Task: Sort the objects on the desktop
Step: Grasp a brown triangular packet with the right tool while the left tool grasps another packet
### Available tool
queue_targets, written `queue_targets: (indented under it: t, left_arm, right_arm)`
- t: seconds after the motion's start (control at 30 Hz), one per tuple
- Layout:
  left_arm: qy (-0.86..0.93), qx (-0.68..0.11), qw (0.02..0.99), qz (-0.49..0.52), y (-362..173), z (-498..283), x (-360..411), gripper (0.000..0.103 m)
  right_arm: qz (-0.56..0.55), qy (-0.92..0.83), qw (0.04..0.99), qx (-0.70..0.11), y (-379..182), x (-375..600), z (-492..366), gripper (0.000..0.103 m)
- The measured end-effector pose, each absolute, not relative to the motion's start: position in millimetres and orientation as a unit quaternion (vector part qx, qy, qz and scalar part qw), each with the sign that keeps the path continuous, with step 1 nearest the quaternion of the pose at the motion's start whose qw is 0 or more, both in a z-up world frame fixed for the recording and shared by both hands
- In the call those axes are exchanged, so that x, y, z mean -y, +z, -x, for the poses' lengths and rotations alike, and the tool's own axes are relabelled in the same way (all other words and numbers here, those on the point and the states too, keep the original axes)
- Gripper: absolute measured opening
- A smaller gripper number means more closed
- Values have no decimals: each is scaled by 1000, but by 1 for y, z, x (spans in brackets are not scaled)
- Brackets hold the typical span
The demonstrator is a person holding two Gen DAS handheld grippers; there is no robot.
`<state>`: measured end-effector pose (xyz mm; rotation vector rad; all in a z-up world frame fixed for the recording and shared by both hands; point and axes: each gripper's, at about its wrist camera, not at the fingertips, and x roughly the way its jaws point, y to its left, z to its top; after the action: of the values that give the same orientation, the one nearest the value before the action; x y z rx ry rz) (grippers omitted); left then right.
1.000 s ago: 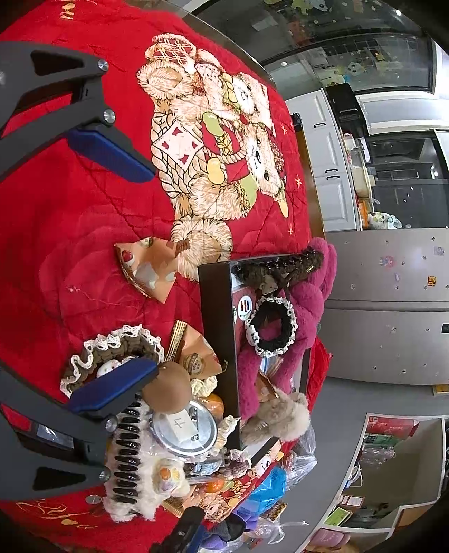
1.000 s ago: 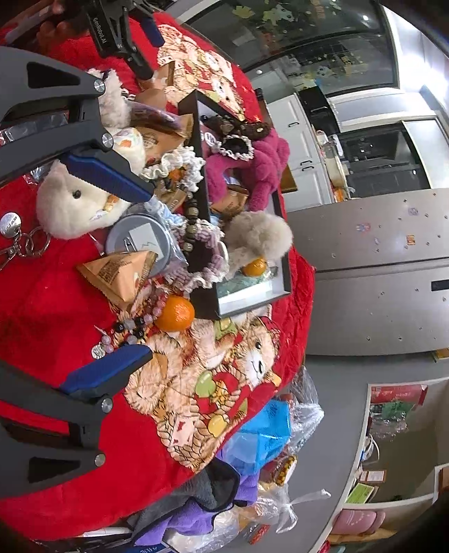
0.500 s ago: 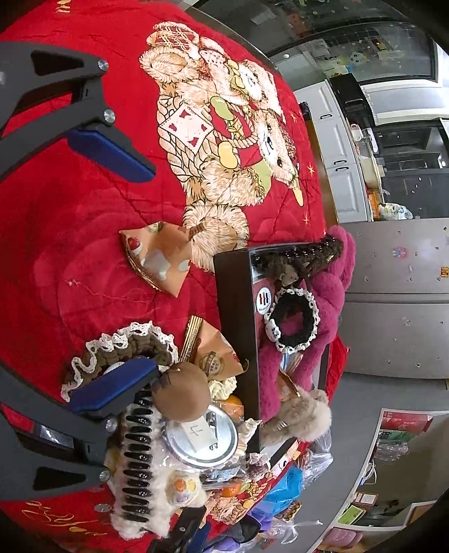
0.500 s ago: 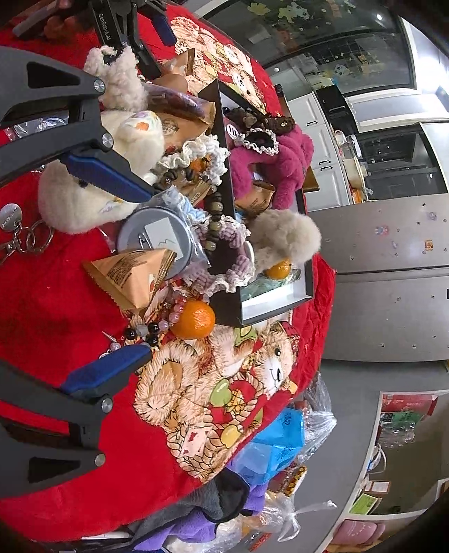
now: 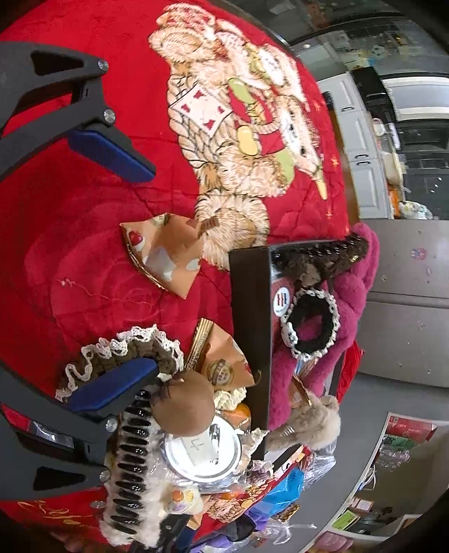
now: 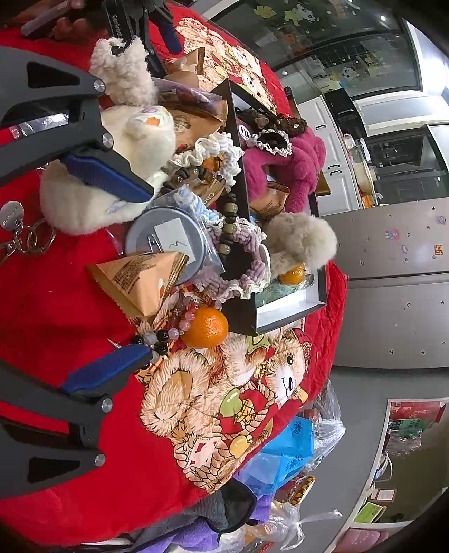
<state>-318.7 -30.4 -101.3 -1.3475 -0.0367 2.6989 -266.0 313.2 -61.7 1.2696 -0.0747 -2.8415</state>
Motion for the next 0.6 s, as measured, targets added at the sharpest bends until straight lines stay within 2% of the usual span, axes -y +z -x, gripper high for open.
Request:
queue_targets:
  t: [0.43, 0.6]
  left_arm:
    - [886, -2, 57, 461, -108, 323, 24, 102]
    - [885, 0, 58, 461, -108, 324, 25, 103]
  right_arm:
    - [-415, -909, -14, 29, -74, -327, 274, 86]
    - [-410, -910, -6, 55, -79, -334, 278, 86]
